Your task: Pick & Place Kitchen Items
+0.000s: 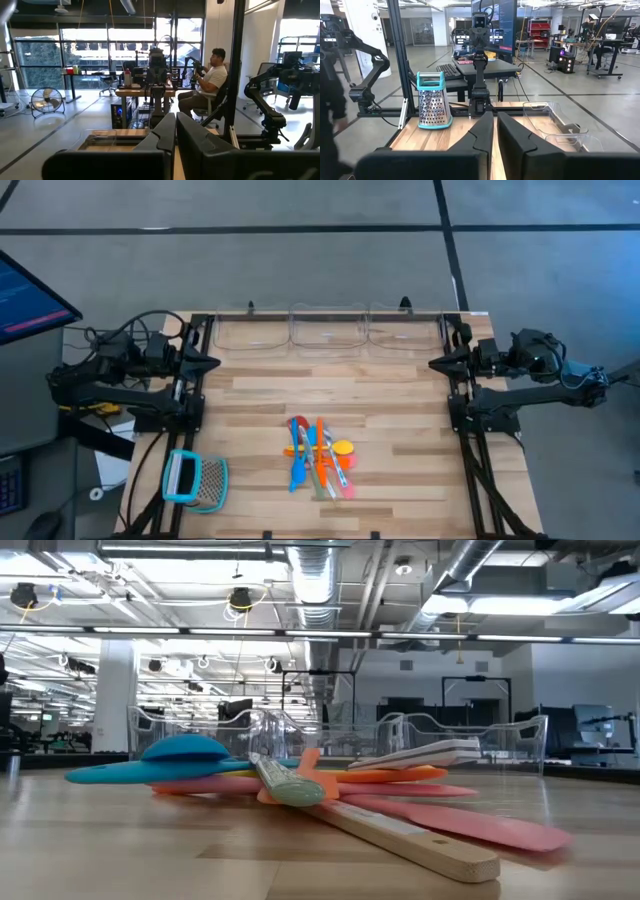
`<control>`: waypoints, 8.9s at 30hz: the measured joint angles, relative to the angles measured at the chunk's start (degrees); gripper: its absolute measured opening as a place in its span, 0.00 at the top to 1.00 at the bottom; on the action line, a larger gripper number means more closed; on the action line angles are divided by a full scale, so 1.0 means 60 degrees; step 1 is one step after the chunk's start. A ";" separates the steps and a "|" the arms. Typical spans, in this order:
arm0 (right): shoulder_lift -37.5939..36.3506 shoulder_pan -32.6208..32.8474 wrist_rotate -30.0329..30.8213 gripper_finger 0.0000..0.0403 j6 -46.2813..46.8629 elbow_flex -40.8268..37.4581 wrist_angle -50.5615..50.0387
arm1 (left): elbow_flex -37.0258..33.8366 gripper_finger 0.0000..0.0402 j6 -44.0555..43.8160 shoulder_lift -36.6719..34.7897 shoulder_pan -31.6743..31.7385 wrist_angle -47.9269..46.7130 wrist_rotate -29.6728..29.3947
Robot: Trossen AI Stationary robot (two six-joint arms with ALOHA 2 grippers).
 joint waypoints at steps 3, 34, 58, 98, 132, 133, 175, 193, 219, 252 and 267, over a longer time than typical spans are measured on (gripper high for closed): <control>0.0000 -0.0001 0.0001 0.95 0.0003 0.0000 0.0000 | 0.0000 0.98 0.0000 0.0000 0.0001 0.0055 -0.0002; 0.0000 -0.0001 0.0001 0.95 0.0003 0.0000 0.0000 | 0.0000 0.98 0.0000 0.0001 0.0001 0.0309 -0.0002; 0.0000 -0.0001 -0.0003 0.94 0.0003 0.0000 0.0004 | 0.0000 0.98 0.0001 0.0003 0.0001 0.0419 -0.0002; 0.0002 0.0001 -0.0003 0.94 0.0001 0.0000 0.0002 | 0.0000 0.98 0.0002 0.0002 -0.0001 0.0790 -0.0002; 0.0000 0.0002 -0.0002 0.95 0.0000 0.0000 0.0002 | 0.0000 0.98 0.0000 0.0004 0.0001 0.0900 -0.0002; 0.0000 -0.0001 -0.0002 0.95 0.0003 0.0000 0.0000 | 0.0000 0.98 0.0001 0.0002 0.0001 0.0902 0.0000; -0.0004 -0.0004 0.0001 0.96 -0.0747 -0.0096 -0.0139 | -0.0273 0.98 0.0237 0.0015 0.0001 0.0943 0.0140; -0.0156 0.0010 -0.0170 0.99 -0.0686 -0.1582 0.1013 | -0.1983 0.98 0.1042 -0.1242 -0.0050 0.0879 0.0144; -0.3668 0.0367 -0.0495 1.00 0.0145 -0.3215 0.1058 | -0.3213 0.98 0.0718 -0.3209 -0.0053 -0.0399 0.0147; -0.3504 0.0367 -0.0437 1.00 0.0262 -0.5734 0.1508 | -0.4685 0.98 0.0718 -0.3184 -0.0053 -0.0386 0.0147; -0.3493 0.0367 -0.0455 1.00 0.0192 -0.6043 0.1370 | -0.4681 0.98 0.0714 -0.3184 -0.0052 -0.0369 0.0147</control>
